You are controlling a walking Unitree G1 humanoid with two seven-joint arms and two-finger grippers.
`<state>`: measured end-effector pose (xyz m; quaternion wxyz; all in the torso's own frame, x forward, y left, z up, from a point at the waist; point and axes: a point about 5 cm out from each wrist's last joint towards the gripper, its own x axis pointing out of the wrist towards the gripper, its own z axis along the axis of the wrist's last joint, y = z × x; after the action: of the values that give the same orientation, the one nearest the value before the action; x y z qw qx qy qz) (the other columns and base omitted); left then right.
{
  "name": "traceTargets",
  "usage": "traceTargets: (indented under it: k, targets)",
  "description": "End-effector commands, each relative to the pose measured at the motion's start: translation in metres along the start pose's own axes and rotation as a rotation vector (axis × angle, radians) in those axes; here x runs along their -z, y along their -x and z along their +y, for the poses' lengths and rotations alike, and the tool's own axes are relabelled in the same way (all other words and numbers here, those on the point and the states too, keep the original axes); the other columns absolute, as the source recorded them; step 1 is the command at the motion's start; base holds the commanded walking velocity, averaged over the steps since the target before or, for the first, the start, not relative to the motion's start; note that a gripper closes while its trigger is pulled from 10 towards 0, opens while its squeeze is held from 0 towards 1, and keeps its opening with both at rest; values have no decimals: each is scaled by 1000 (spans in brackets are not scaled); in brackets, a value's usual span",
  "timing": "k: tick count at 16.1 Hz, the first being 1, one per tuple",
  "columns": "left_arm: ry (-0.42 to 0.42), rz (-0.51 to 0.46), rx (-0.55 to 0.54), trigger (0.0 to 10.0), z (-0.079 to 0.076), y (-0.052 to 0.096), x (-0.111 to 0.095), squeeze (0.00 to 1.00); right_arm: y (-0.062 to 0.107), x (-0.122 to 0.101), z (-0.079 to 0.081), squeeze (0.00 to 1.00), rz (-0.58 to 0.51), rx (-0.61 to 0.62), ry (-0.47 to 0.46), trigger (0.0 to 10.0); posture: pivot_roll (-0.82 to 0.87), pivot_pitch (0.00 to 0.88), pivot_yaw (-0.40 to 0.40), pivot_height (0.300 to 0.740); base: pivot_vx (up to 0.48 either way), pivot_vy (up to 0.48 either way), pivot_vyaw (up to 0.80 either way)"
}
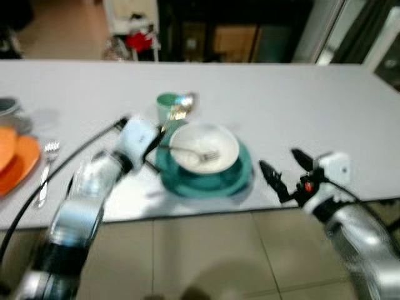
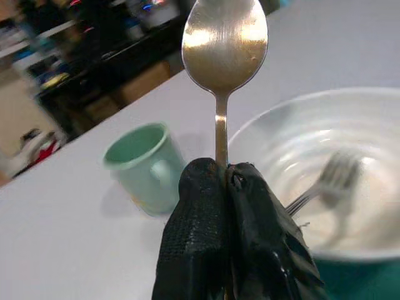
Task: Setting the table
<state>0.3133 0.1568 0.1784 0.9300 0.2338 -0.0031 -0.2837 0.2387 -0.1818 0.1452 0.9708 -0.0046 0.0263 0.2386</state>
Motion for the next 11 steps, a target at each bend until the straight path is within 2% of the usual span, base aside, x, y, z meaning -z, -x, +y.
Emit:
traceTargets:
  k: [1,4,6,7,8,11]
  targets:
    - [-7,11,69,10000,-3,-5,-4,0,1,-4,4,0,6,-61,-6,10000,53,0,-37,740,0,0,0]
    - [-75,74,268,10000,-5,-31,-19,0,5,-11,9,0,80,-226,27,10000,55,0,-40,740,0,0,0]
    - [-117,138,369,10000,-7,-42,-21,0,6,-10,11,0,116,-273,33,10000,54,0,-39,740,0,0,0]
    - [-133,200,408,10000,-6,-51,-19,0,7,-10,13,0,129,-292,26,10000,52,0,-36,740,0,0,0]
    - [-133,239,406,10000,-4,-55,-17,0,7,-10,15,0,132,-302,22,10000,52,0,-36,740,0,0,0]
    - [-203,324,365,10000,11,-69,-11,0,9,-9,20,0,145,-325,21,10000,47,0,-30,740,0,0,0]
